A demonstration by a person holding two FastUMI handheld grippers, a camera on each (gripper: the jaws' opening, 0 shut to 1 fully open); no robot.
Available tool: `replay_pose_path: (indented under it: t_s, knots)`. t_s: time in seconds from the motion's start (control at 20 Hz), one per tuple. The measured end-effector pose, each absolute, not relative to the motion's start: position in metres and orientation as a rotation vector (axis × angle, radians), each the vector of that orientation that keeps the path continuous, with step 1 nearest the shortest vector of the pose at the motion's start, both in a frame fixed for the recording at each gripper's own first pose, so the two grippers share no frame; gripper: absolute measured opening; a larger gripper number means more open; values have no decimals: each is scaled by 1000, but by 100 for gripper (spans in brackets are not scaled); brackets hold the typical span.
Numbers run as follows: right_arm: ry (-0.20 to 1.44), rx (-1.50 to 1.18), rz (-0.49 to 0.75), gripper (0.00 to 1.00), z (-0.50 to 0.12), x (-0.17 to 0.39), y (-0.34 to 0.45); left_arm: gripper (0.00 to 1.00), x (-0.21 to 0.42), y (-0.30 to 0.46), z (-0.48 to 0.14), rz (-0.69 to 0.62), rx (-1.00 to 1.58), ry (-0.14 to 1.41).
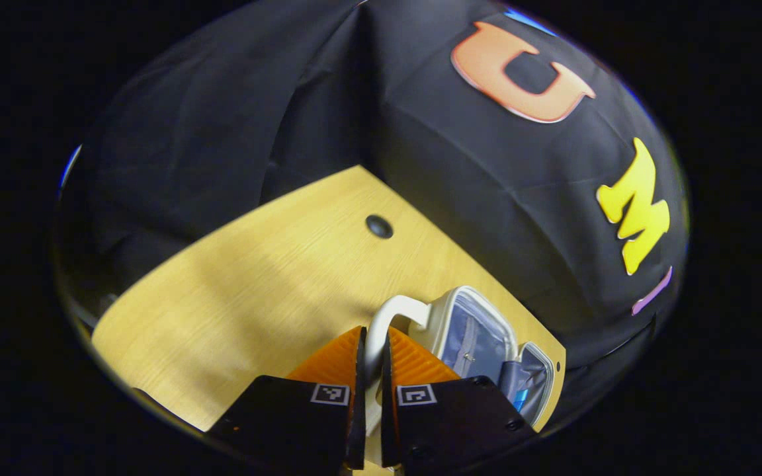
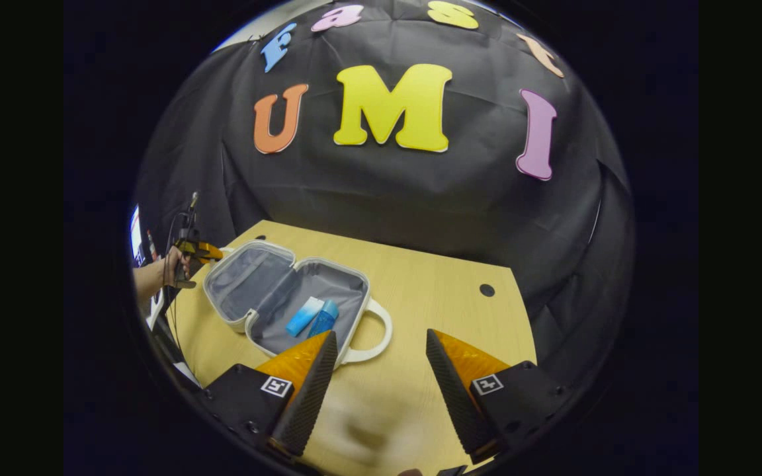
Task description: First open the suitcase, pack the skin care products into it, and then close the suitcase.
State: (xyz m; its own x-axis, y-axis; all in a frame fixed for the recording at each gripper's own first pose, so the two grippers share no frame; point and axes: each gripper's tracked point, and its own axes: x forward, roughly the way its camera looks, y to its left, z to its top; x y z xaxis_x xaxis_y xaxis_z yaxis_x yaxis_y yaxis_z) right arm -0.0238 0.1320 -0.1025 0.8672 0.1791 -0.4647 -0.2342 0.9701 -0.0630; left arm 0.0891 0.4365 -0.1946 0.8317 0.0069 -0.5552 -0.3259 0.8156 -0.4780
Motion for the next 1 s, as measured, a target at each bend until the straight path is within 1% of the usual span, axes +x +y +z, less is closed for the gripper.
replay_pose_path:
  t_s: [0.1,0.25,0.45,0.6,0.7,1.0]
  knots:
    - [449,-89,215,80,-97,-28,128,12,93,413,-136,157,-513,484]
    - [397,-59,196,80,-84,-32,112,11,100,359,-58,99,-407,381]
    - [330,8,138,80,-68,-46,75,11,90,276,-6,105,-193,300]
    - [312,31,98,79,-63,-59,43,11,85,207,15,66,-115,224]
    - [304,44,63,79,-61,-69,17,11,90,158,19,17,-92,212]
    - [296,61,-40,80,-56,-92,-48,11,97,58,-11,-69,-37,226]
